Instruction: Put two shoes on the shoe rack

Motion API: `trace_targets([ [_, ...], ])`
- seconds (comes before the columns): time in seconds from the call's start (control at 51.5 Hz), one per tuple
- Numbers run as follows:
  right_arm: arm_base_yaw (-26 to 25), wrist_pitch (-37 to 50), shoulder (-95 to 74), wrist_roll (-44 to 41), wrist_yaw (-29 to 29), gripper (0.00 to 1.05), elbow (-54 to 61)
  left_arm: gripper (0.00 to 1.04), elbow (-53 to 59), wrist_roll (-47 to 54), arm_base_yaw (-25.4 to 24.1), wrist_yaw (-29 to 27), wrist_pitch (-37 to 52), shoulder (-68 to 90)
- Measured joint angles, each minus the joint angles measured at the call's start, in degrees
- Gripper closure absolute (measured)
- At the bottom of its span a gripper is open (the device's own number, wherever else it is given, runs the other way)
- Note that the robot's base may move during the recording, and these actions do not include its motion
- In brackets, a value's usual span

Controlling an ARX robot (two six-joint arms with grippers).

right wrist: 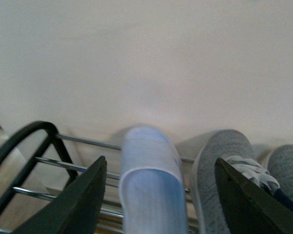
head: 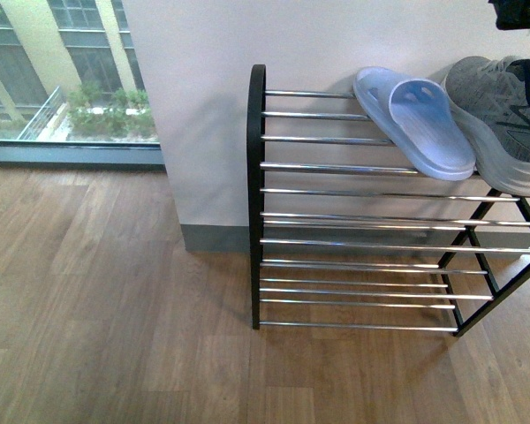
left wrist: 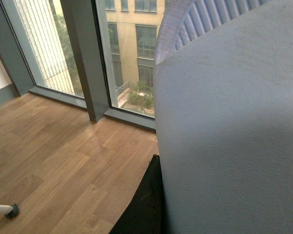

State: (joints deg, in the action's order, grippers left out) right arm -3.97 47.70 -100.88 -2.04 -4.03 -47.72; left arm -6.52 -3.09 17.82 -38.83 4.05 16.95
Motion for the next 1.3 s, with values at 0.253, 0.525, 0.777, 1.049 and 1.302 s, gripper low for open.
trace_targets([
  [0.253,0.5,10.27,11.15,1.22,1.07,0.78,14.62,1.03,0.0,-0.02,0.0,-0.04,0.0,0.0],
  [0.525,3.63,11.67,20.09,1.44,3.72,1.03,27.19,1.03,0.0,-0.02,0.0,-0.07,0.0,0.0],
  [0.777,3.85,10.8,29.18,1.44,4.0,1.03,34.86,1.03,0.0,0.0,0.0,-0.04,0.0,0.0],
  [1.049,3.85,11.06,34.84,1.44,4.0,1.03,41.72,1.03,0.0,0.0,0.0,-0.07,0.0,0.0],
  [1.302,3.85,2.45,47.17,1.44,4.02,1.03,45.07,1.03,0.0,-0.02,0.0,-0.07,0.0,0.0],
])
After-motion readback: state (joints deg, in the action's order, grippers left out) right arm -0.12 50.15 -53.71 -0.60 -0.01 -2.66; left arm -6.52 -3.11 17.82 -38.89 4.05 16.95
